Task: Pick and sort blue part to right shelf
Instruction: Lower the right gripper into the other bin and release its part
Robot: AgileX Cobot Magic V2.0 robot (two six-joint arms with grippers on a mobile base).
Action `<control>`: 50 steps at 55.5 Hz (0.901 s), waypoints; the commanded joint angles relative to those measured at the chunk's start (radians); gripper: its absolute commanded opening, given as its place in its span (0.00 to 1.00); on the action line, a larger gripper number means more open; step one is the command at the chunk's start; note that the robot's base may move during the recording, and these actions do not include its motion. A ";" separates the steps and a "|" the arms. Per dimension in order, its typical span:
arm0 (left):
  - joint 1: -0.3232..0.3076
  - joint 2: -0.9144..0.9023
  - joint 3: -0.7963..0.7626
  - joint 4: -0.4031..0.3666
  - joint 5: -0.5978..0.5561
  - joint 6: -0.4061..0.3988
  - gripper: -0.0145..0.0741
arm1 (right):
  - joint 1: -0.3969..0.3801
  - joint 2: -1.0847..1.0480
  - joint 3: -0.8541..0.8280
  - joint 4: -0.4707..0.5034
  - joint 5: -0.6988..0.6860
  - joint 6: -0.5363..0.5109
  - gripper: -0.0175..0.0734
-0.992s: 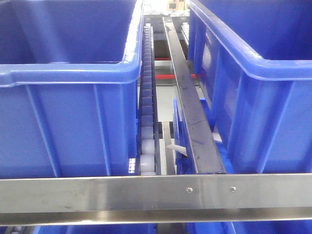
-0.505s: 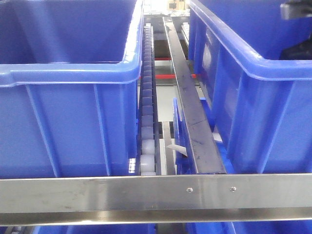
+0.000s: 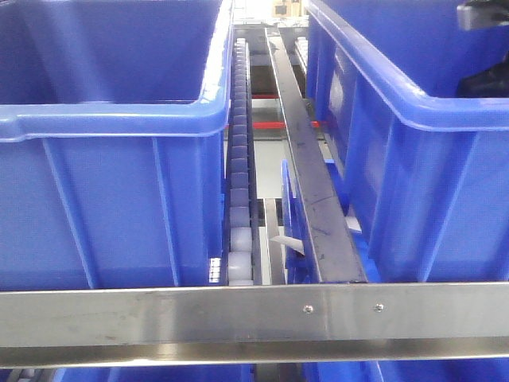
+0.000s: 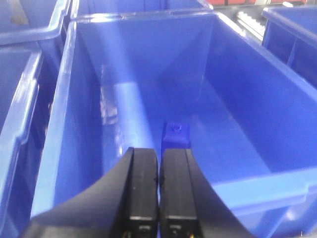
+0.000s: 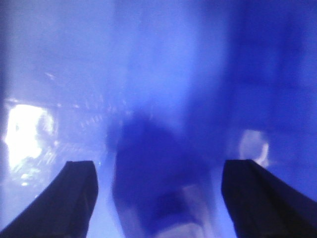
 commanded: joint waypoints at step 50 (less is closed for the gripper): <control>-0.008 -0.241 -0.051 0.052 0.133 -0.014 0.30 | 0.000 -1.234 0.592 0.032 -0.105 -0.009 0.32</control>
